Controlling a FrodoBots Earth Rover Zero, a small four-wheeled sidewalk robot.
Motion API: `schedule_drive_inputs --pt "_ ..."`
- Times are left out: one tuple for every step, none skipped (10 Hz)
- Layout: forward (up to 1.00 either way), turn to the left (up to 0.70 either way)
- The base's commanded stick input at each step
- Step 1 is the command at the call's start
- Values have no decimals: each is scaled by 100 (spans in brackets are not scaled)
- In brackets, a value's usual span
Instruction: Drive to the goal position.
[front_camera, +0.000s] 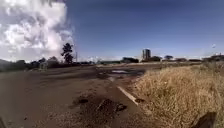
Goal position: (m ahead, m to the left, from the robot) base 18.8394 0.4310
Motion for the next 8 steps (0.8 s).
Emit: schedule_drive_inputs --pt "0 0" --pt "0 0" --pt "0 0" --pt "0 0" --pt "12 0" --pt "36 0" --pt "50 0" --pt "50 0"
